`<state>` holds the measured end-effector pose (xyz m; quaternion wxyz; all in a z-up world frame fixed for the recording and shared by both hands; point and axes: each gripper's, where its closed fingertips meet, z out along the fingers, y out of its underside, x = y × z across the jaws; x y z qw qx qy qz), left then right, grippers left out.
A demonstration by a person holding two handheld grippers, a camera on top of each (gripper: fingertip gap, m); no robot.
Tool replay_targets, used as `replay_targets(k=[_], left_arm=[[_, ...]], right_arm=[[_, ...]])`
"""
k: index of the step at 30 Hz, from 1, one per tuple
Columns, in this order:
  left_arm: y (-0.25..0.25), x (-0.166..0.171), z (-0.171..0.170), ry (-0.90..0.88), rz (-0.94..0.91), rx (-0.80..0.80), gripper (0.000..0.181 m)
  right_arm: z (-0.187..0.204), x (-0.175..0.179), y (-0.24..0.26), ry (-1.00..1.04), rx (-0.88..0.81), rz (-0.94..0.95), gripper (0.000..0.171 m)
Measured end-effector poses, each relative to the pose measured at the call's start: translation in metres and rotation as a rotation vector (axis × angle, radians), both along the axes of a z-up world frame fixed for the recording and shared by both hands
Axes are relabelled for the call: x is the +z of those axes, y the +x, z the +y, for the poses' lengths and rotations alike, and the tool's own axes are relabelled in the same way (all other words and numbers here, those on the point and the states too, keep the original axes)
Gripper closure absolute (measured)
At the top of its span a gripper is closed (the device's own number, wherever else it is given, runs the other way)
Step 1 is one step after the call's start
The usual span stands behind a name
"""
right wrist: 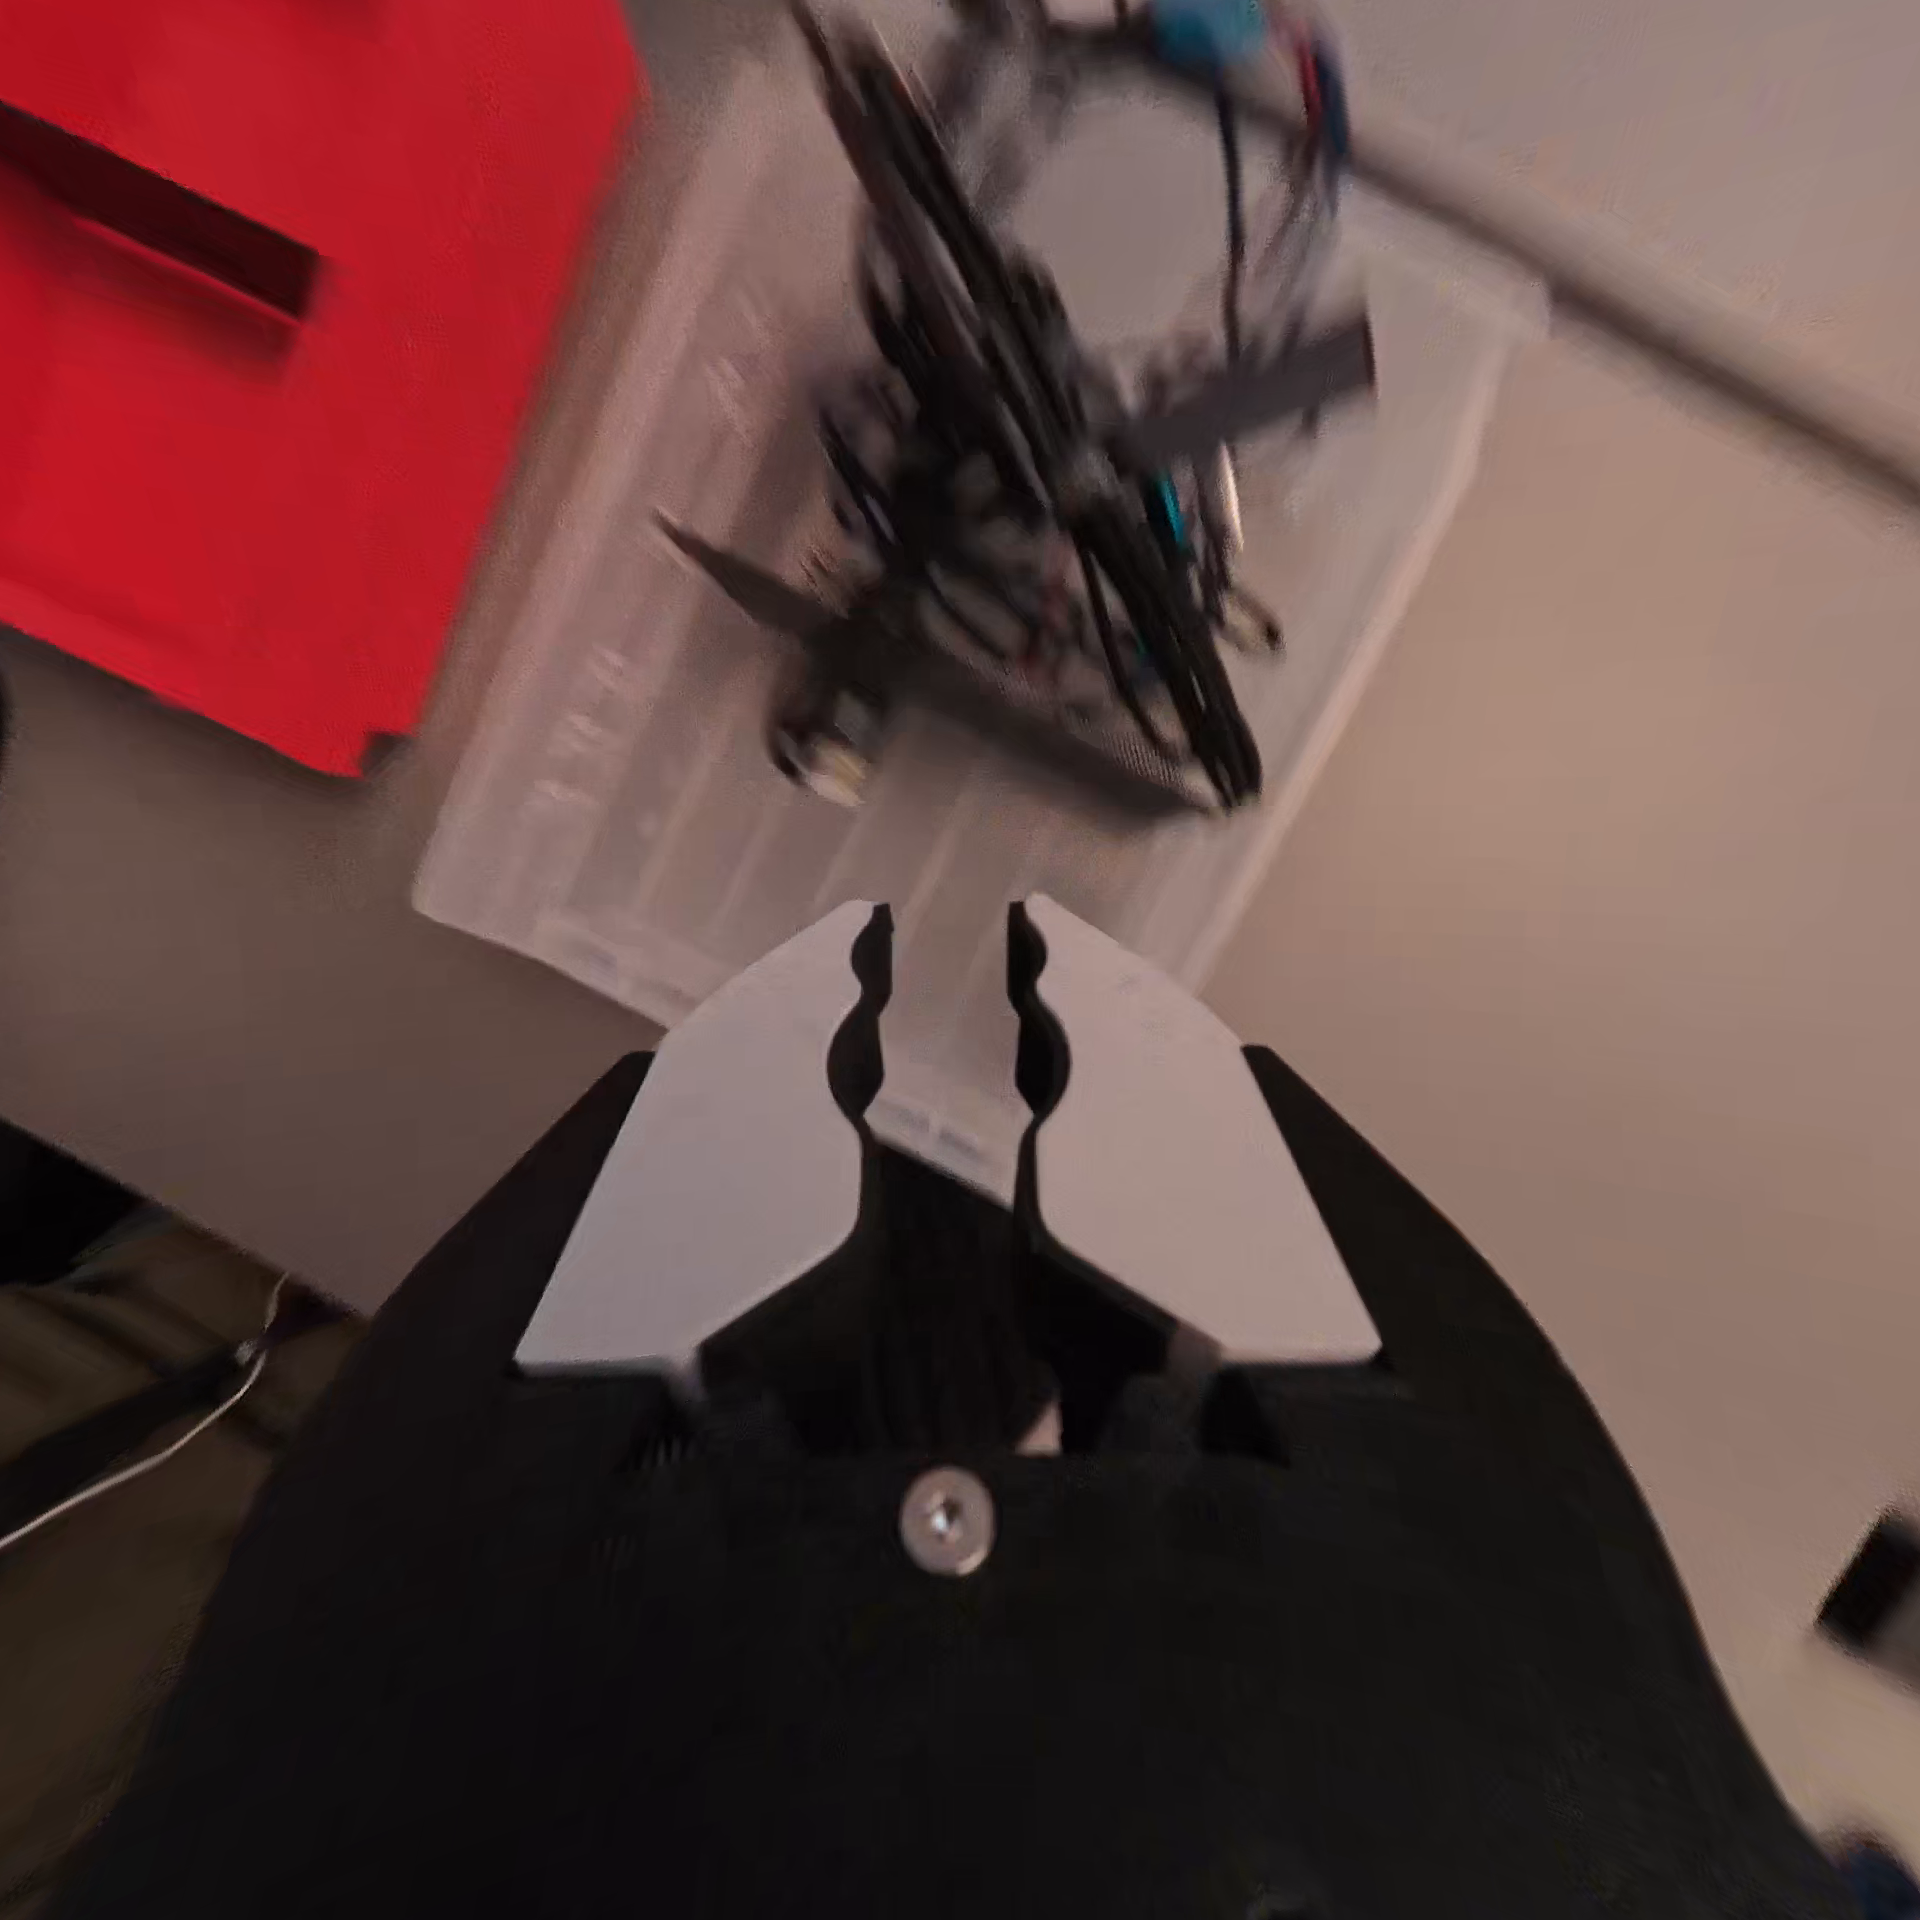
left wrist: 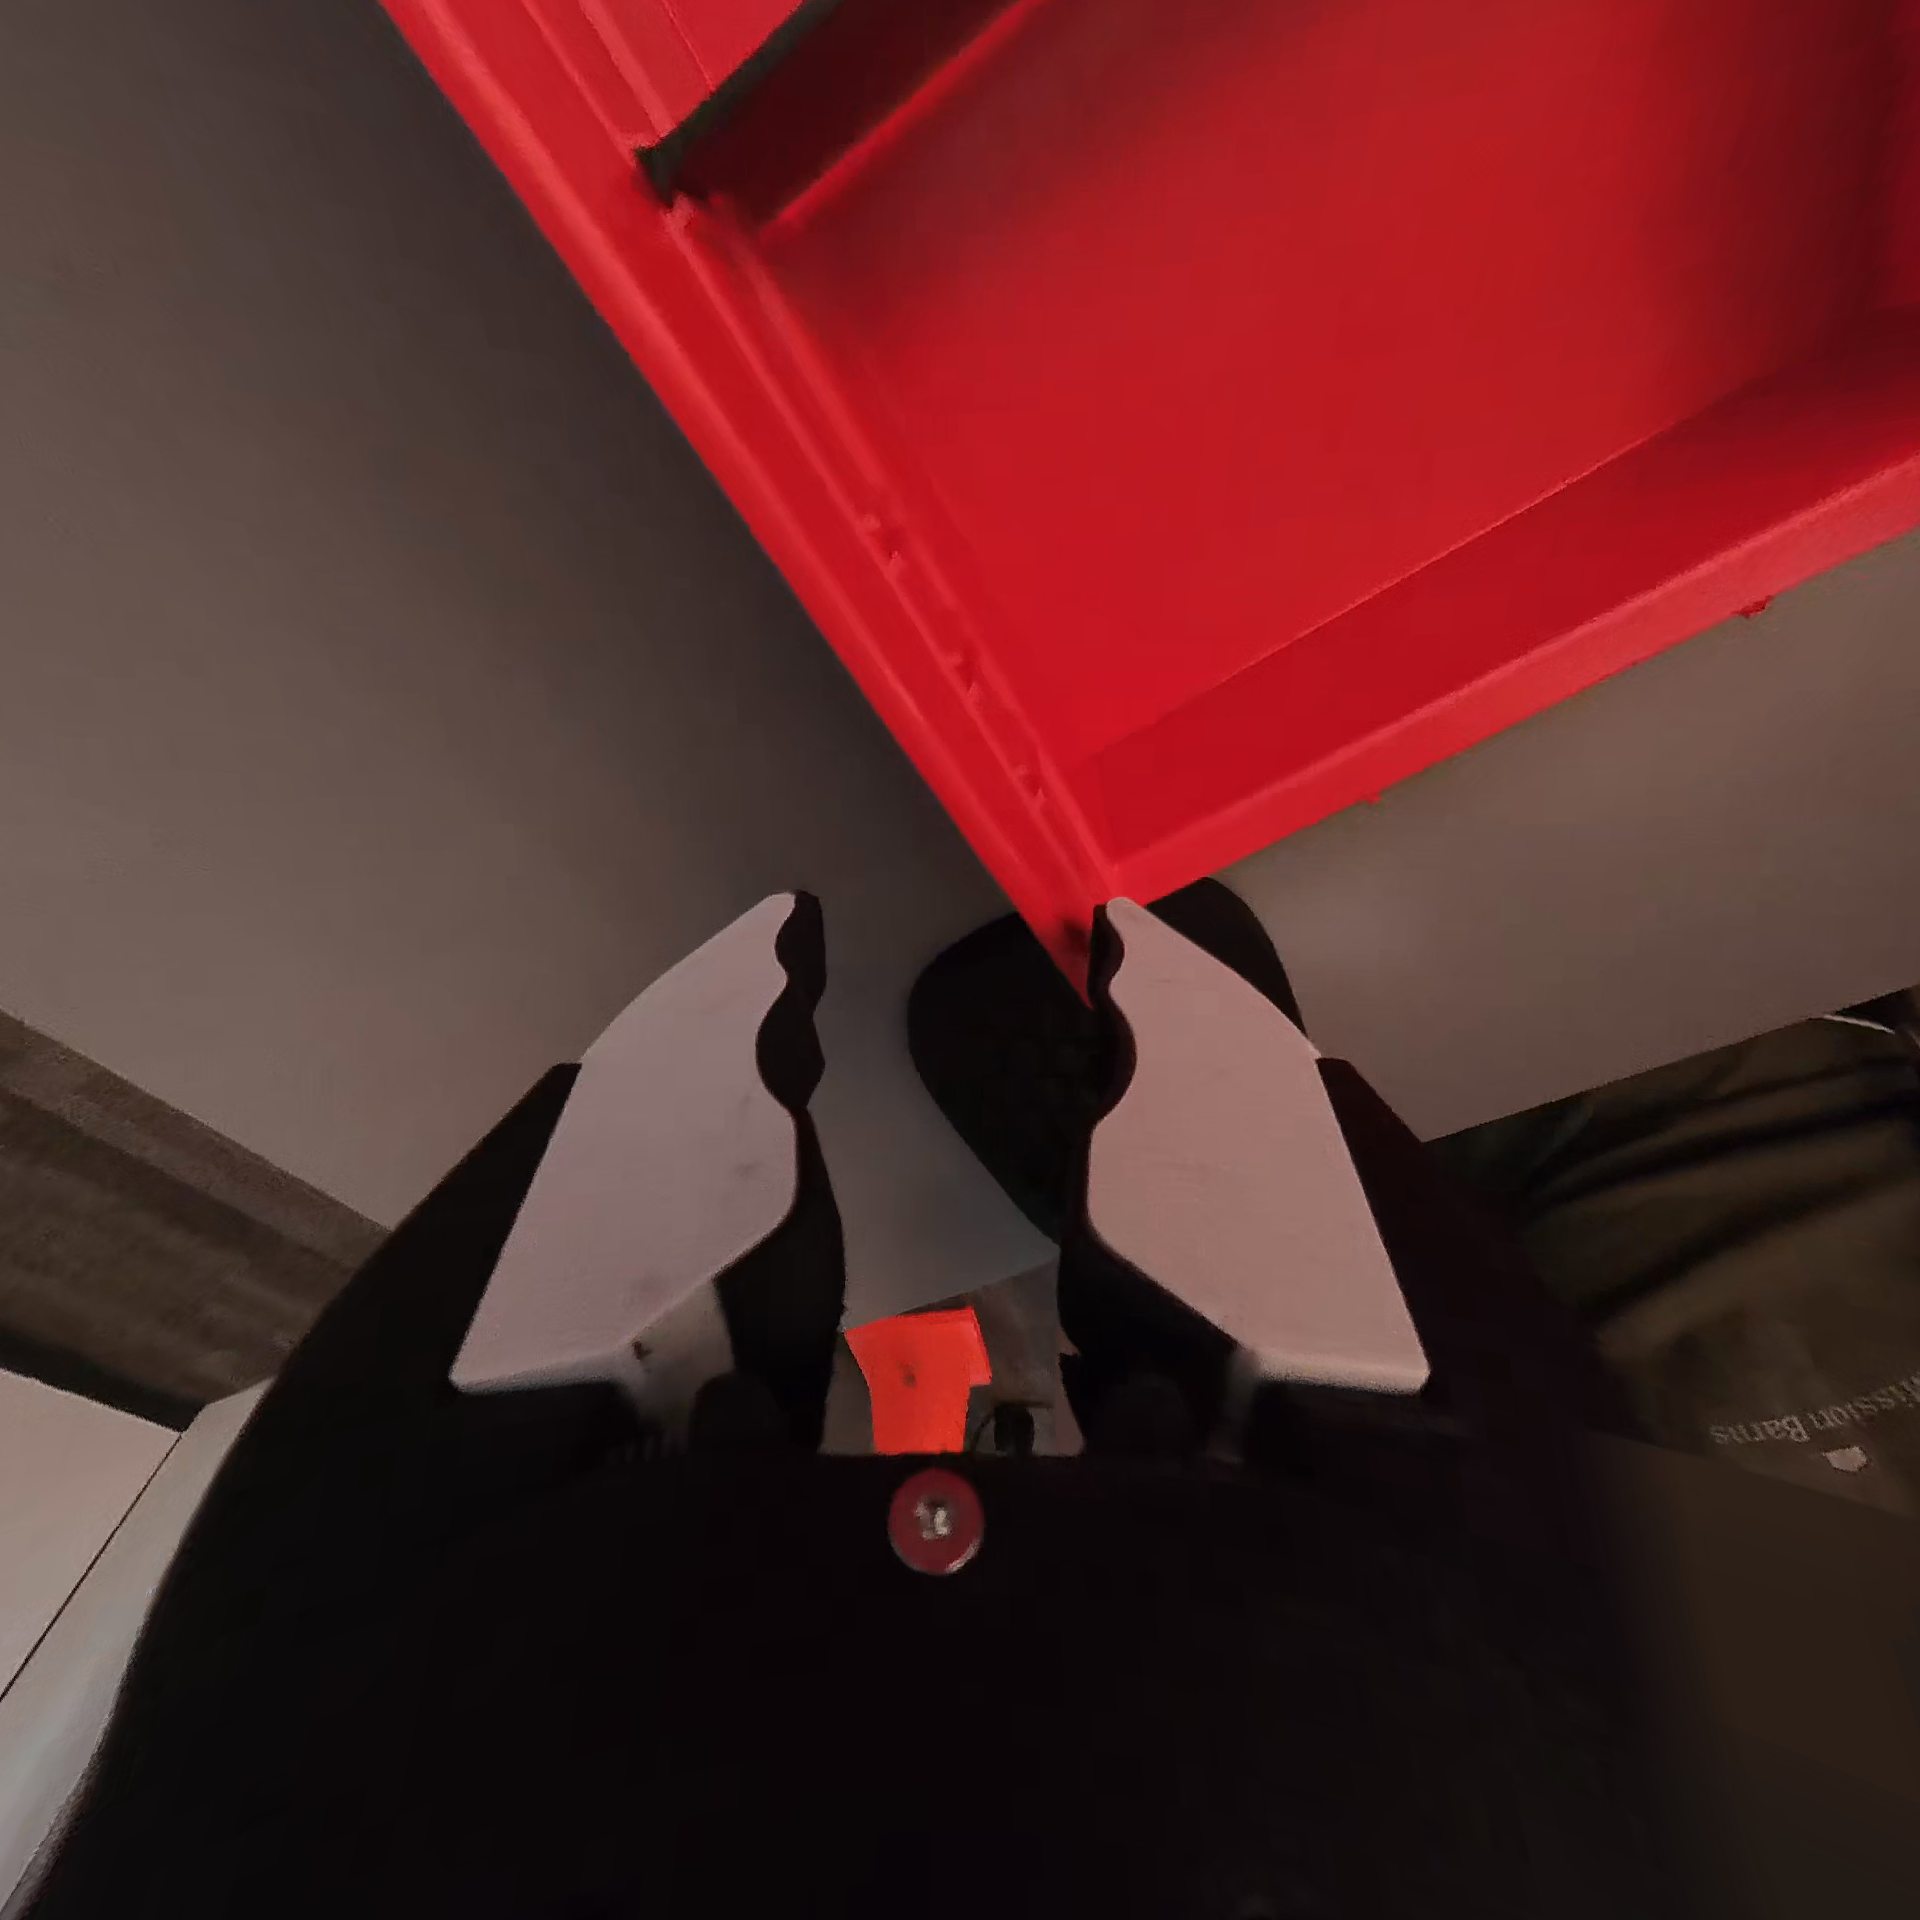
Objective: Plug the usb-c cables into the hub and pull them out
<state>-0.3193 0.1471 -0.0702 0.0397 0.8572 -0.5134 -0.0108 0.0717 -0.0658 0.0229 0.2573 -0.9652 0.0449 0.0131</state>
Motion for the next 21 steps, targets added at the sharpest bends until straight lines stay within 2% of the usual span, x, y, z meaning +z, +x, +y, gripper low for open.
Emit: replay_targets(k=[2,4,5,7,11,13,16,19,21], left_arm=[[-0.001,0.005,-0.001,0.012,-0.023,-0.001,0.133],[-0.002,0.01,-0.001,0.027,-0.041,-0.005,0.134],[-0.002,0.011,-0.002,0.034,-0.048,-0.01,0.135],[-0.002,0.014,-0.003,0.044,-0.056,-0.022,0.135],[0.002,0.016,-0.009,0.042,-0.069,-0.068,0.135],[0.004,0.014,-0.011,0.038,-0.06,-0.086,0.136],[0.006,0.012,-0.011,0.04,-0.029,-0.087,0.136],[0.01,0.012,-0.013,0.043,-0.018,-0.108,0.137],[0.012,0.012,-0.013,0.05,-0.015,-0.124,0.138]], right_arm=[[0.032,0.034,-0.041,0.223,0.166,-0.042,0.146],[0.058,0.058,-0.1,0.427,0.416,-0.022,0.142],[0.069,0.062,-0.127,0.507,0.536,-0.01,0.142],[0.092,0.054,-0.164,0.557,0.656,0.009,0.131],[0.128,-0.012,-0.182,0.116,0.617,0.13,0.142],[0.15,-0.029,-0.178,0.013,0.55,0.171,0.143],[0.175,-0.049,-0.16,-0.088,0.437,0.132,0.135],[0.179,-0.067,-0.158,-0.186,0.348,0.152,0.122],[0.176,-0.079,-0.163,-0.256,0.289,0.213,0.119]])
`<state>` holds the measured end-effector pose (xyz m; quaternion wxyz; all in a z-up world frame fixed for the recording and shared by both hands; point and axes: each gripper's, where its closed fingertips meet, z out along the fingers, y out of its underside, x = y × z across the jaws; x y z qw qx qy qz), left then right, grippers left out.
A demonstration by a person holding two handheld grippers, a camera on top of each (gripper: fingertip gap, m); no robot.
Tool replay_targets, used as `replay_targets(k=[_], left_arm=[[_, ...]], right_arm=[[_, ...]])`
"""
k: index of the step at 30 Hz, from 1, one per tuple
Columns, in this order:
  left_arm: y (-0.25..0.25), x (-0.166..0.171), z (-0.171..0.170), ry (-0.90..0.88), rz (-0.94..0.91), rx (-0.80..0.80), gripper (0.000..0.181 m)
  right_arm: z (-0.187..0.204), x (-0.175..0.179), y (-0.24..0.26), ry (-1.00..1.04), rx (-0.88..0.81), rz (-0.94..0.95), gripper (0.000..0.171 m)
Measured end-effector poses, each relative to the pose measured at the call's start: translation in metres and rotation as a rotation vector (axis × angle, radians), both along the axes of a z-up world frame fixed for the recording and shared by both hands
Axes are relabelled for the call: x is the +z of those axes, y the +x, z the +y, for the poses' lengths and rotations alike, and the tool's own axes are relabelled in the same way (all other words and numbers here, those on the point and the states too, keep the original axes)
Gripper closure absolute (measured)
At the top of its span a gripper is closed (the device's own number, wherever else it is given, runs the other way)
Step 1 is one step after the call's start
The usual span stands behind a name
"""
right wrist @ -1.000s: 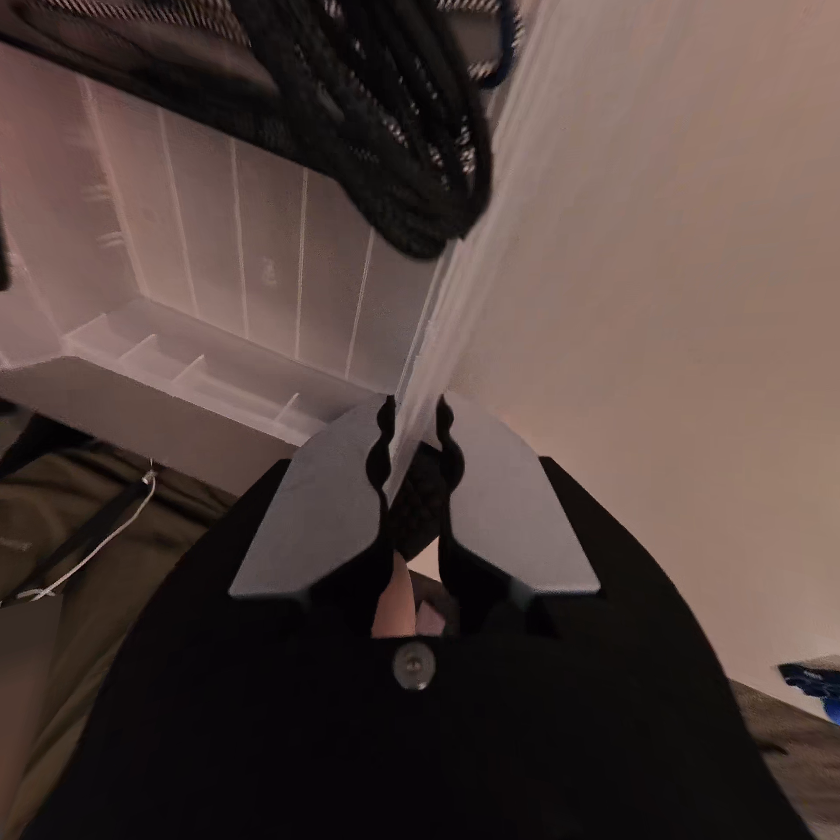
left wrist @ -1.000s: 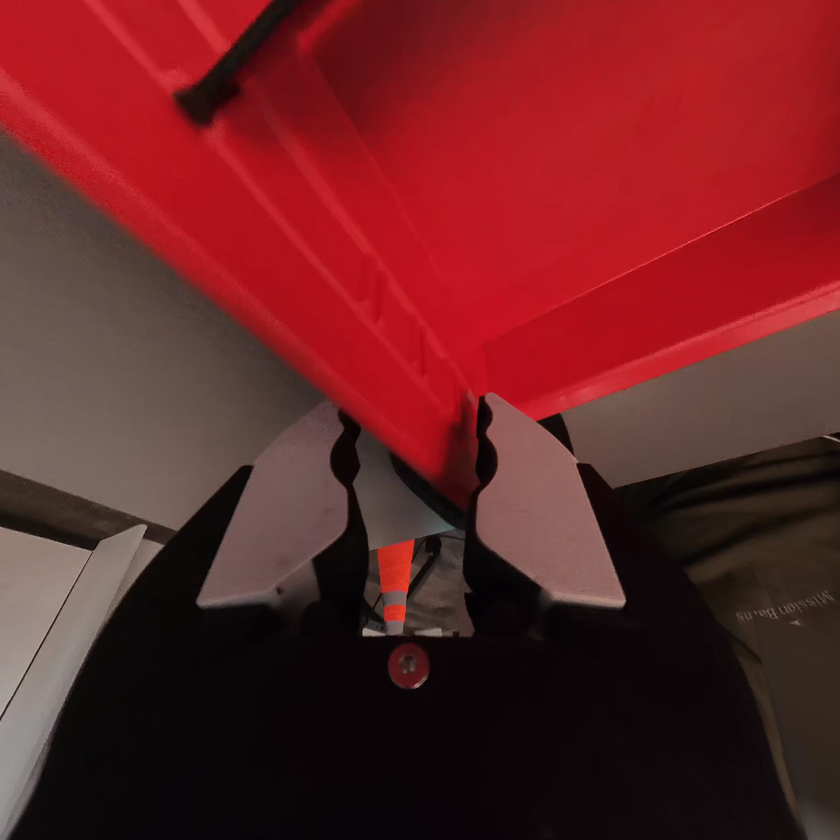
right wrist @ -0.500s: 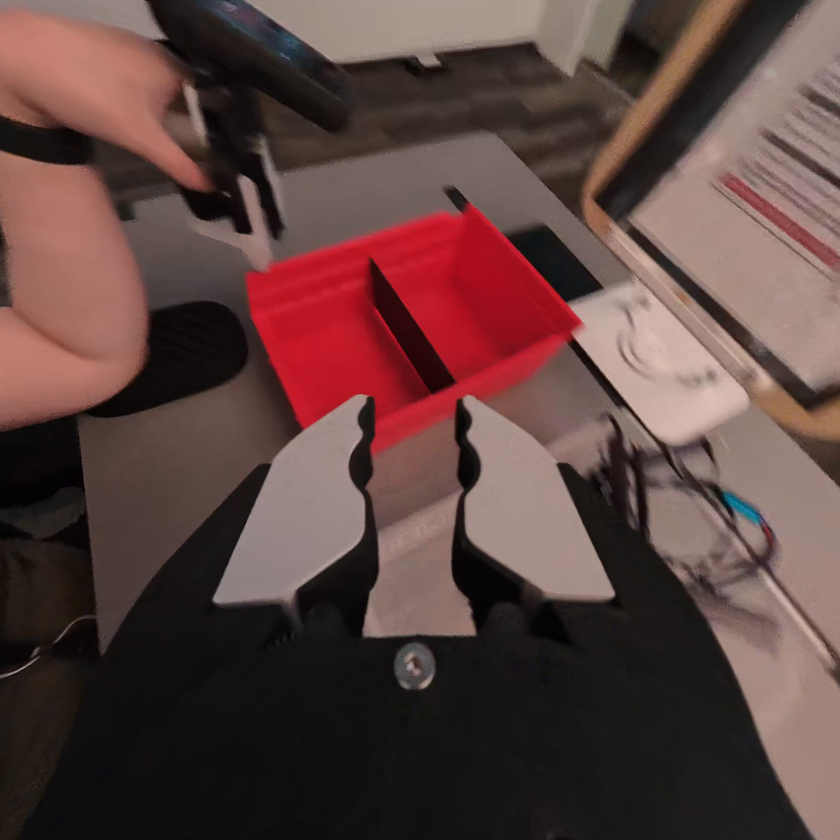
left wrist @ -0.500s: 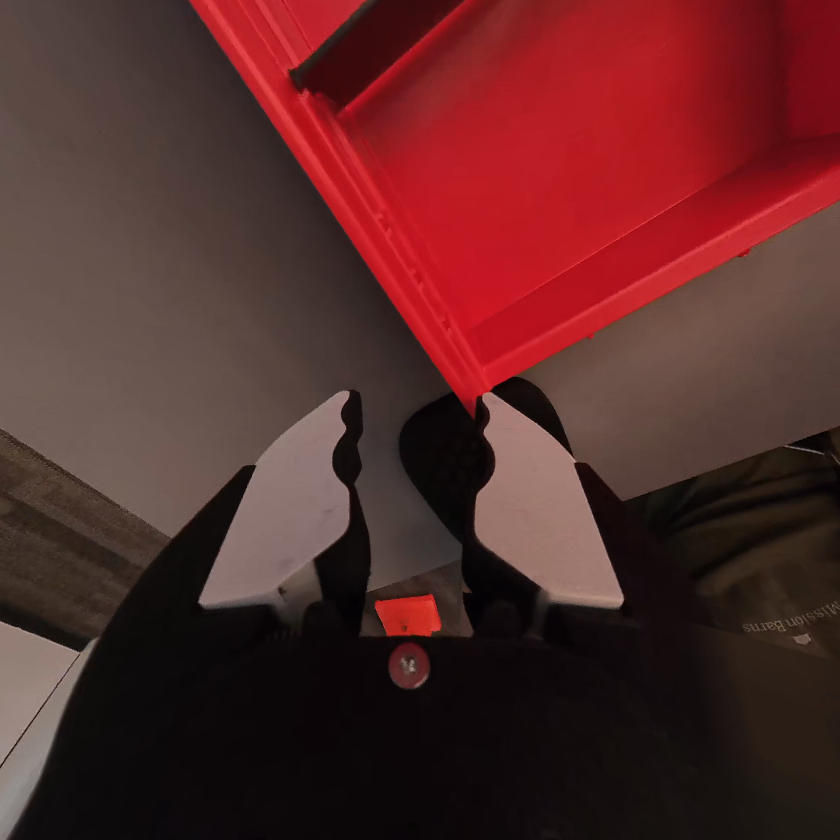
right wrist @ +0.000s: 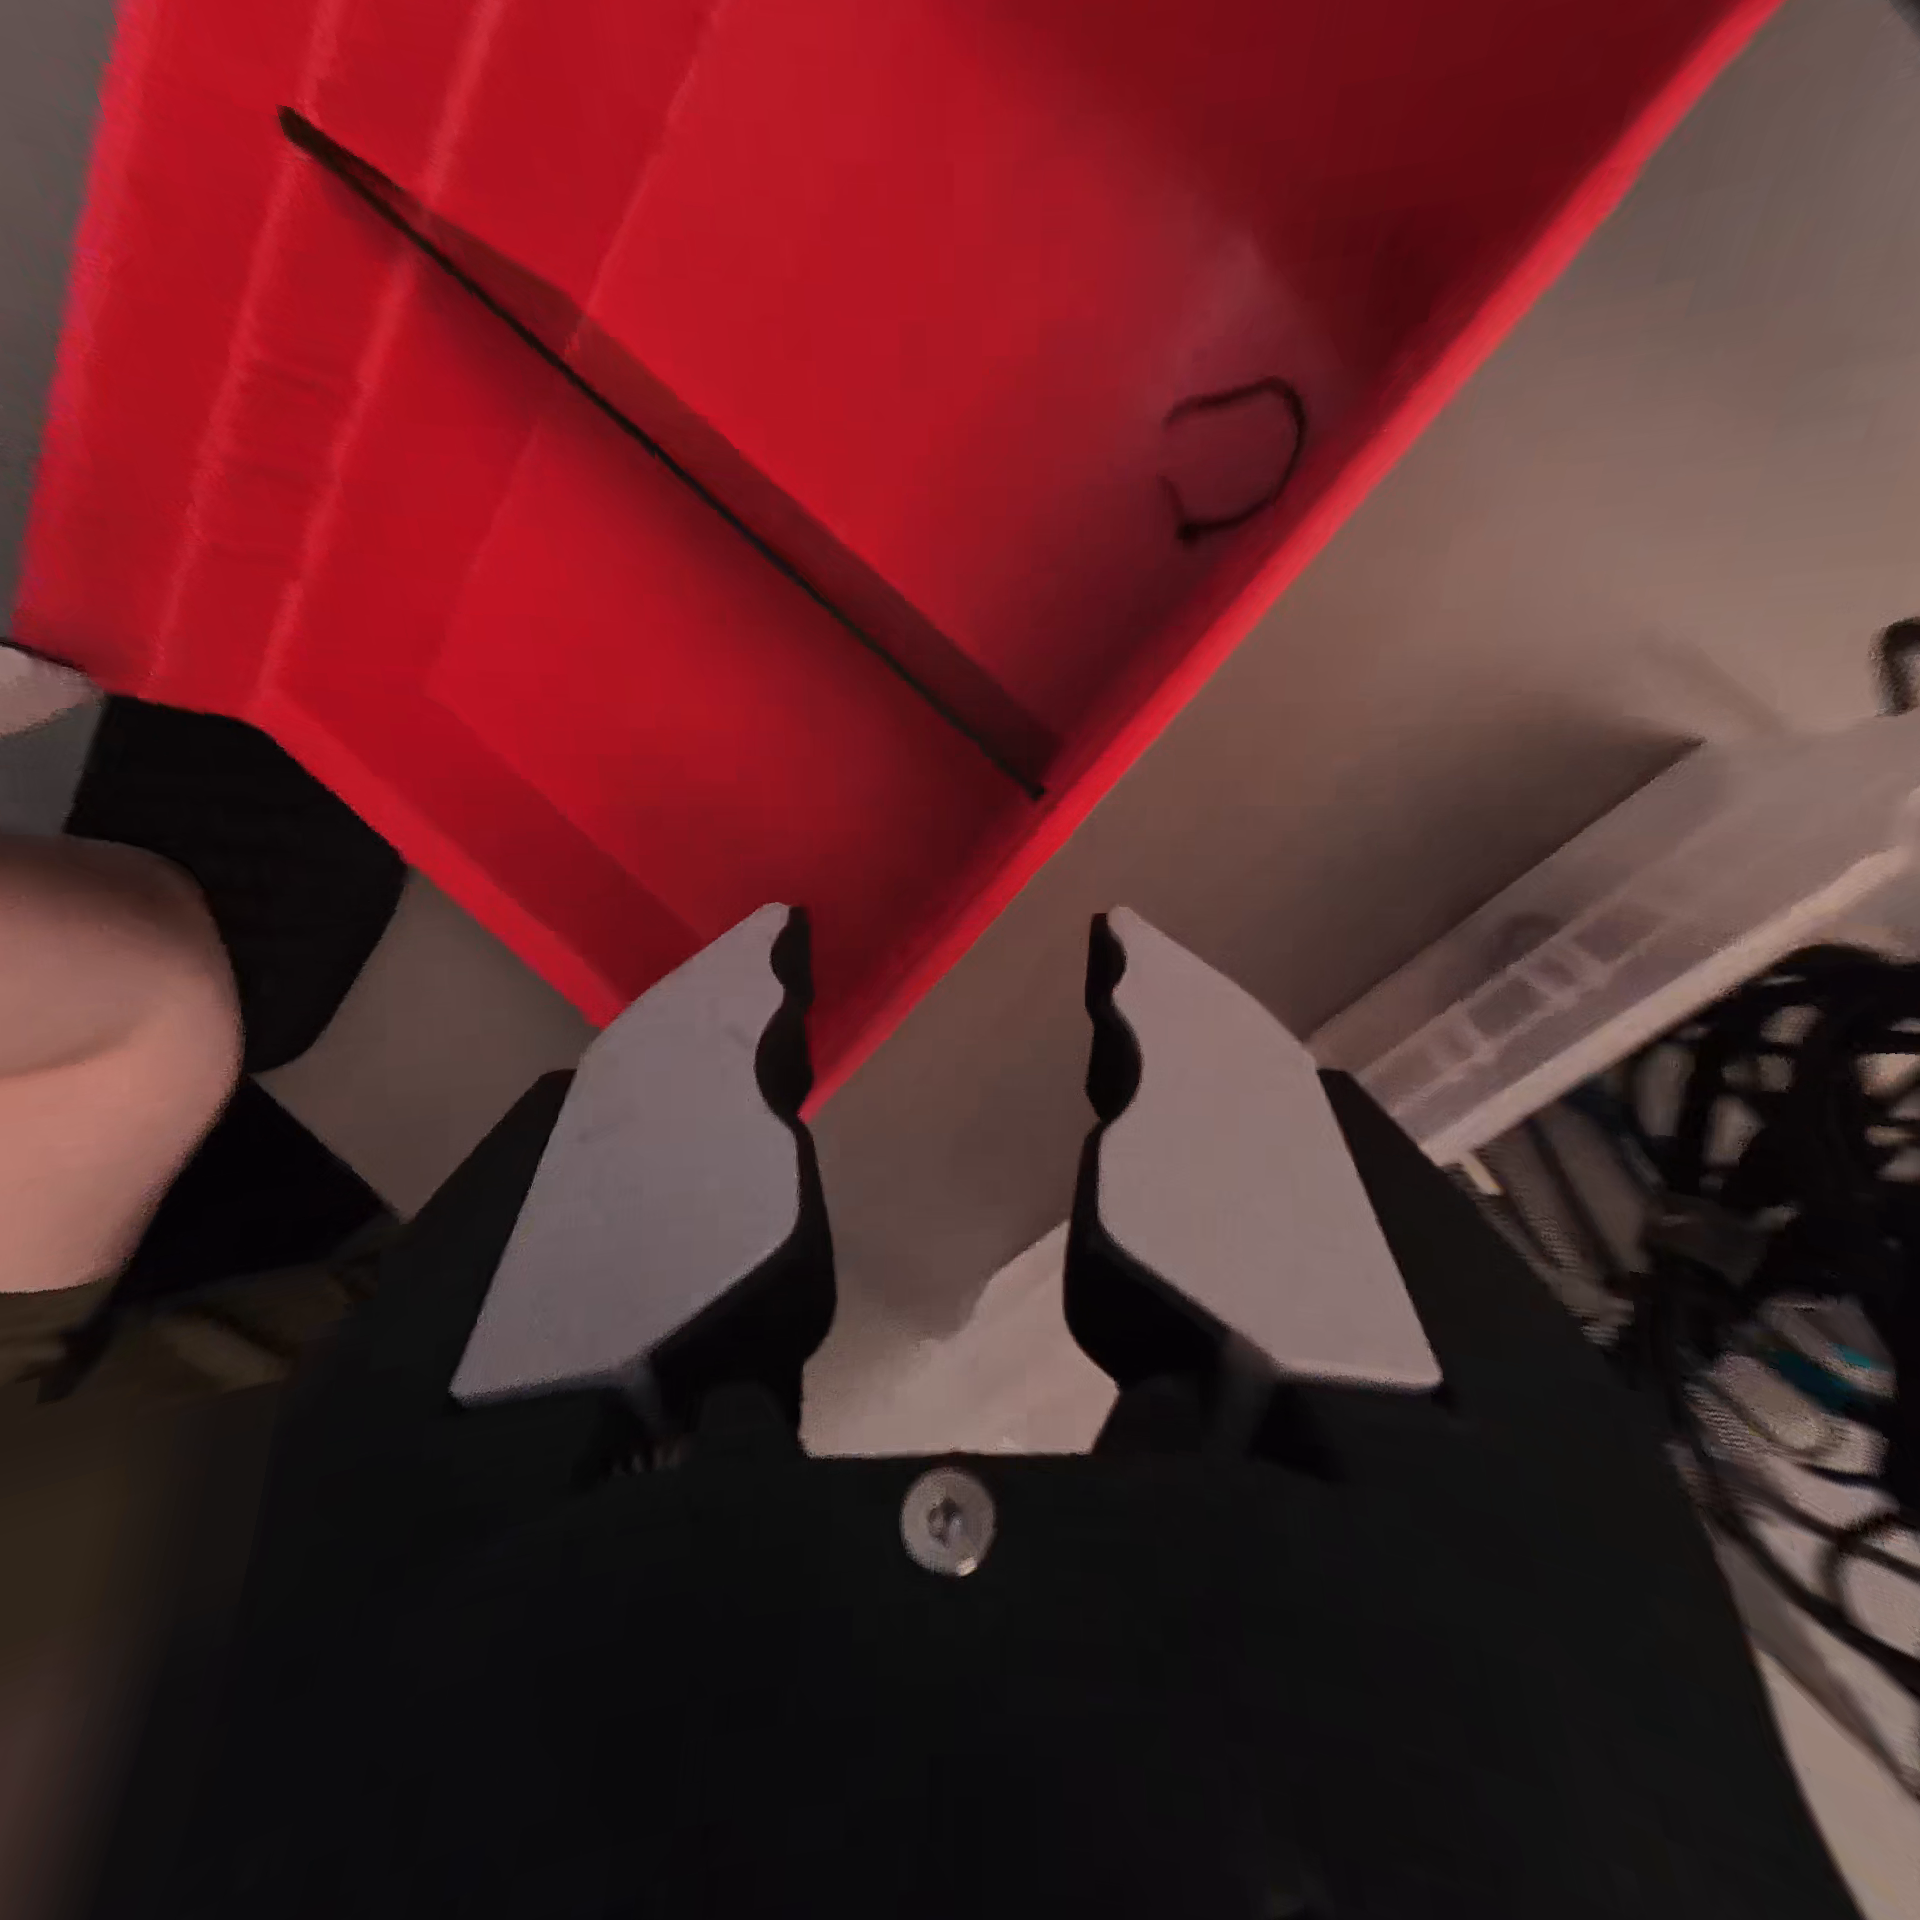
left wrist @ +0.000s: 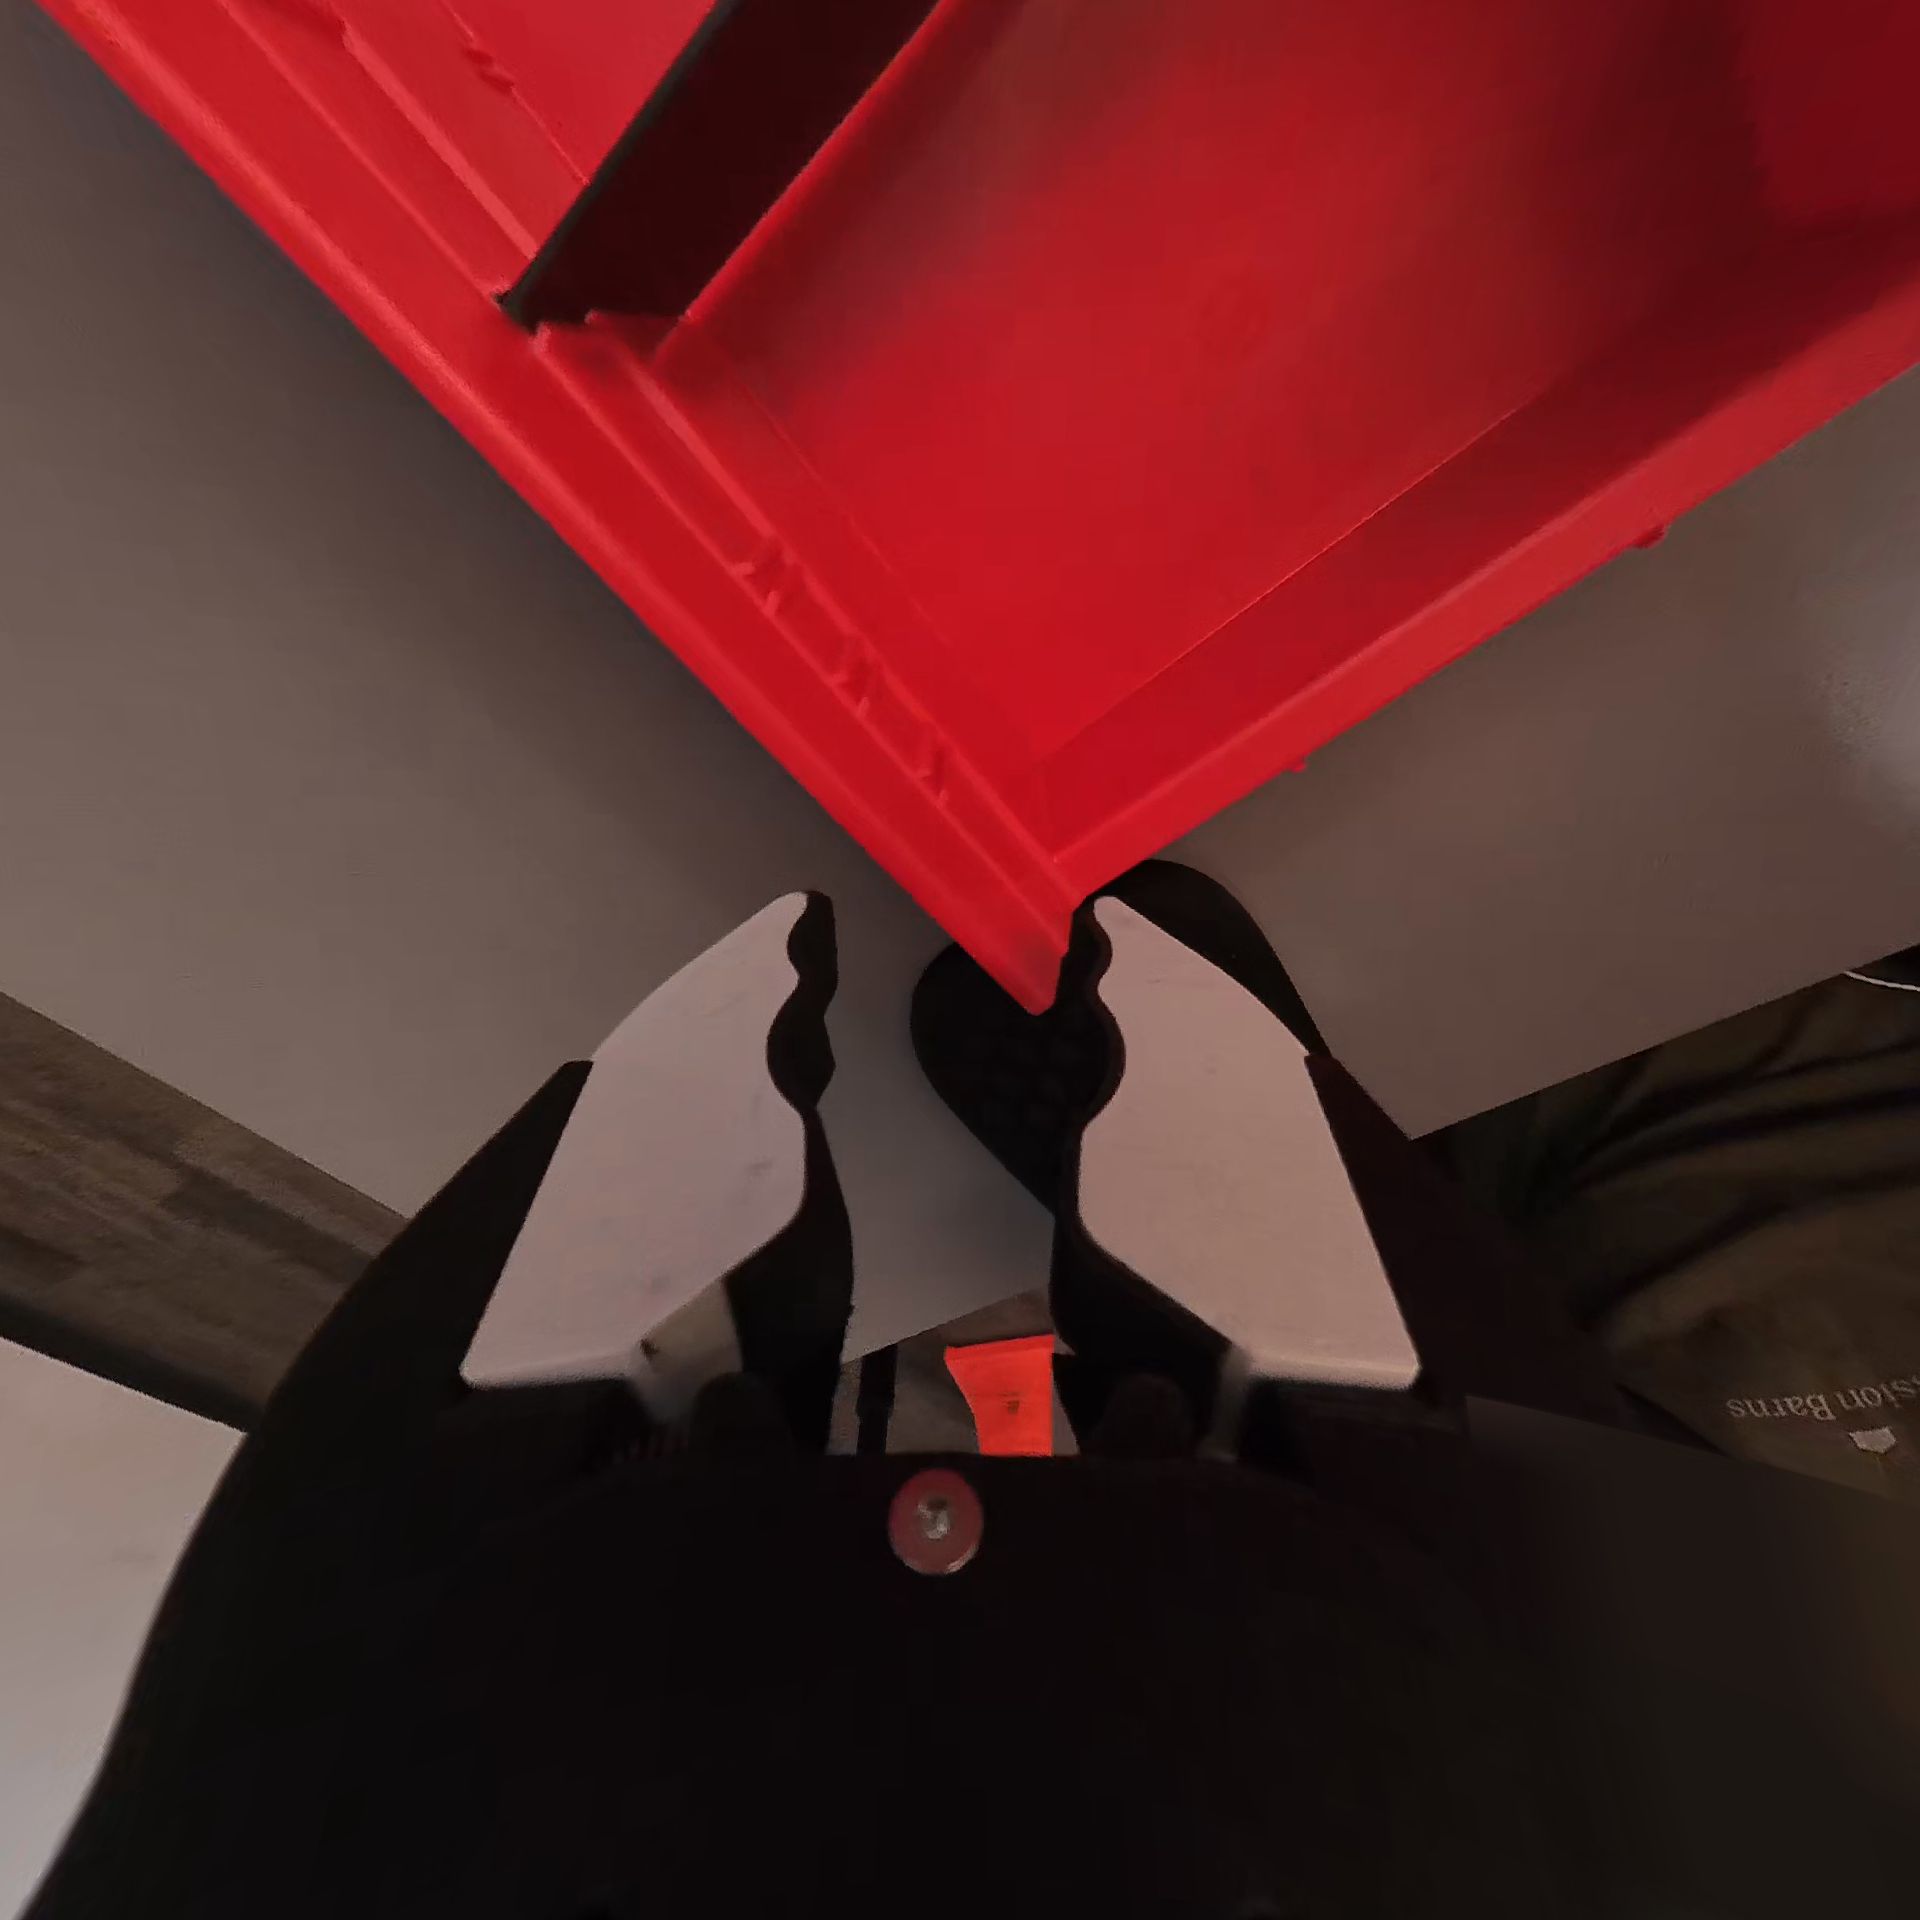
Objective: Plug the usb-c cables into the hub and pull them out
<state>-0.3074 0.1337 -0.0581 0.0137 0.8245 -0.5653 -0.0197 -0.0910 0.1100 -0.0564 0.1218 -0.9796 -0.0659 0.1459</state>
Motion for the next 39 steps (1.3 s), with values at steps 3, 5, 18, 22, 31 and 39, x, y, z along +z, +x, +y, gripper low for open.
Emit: replay_targets(k=[3,5,18,22,31,39], left_arm=[[0.002,0.001,-0.001,0.005,0.001,-0.015,0.138],[0.003,0.001,-0.002,0.008,0.001,-0.024,0.138],[0.02,0.03,0.023,0.13,-0.178,0.035,0.153],[0.022,0.088,0.055,0.273,-0.522,0.188,0.154],[-0.044,0.226,0.085,0.587,-1.33,0.539,0.13],[0.008,0.213,0.073,0.113,-1.516,0.406,0.095]], right_arm=[[-0.005,-0.016,-0.013,-0.102,-0.07,0.073,0.12],[-0.011,-0.029,-0.019,-0.174,-0.095,0.084,0.125],[-0.012,-0.065,-0.024,-0.347,-0.249,0.139,0.154],[-0.018,-0.059,-0.027,-0.371,-0.199,0.09,0.157],[-0.019,0.036,-0.013,-0.298,-0.117,0.123,0.159],[-0.057,0.203,0.125,0.056,-0.269,0.143,0.166]])
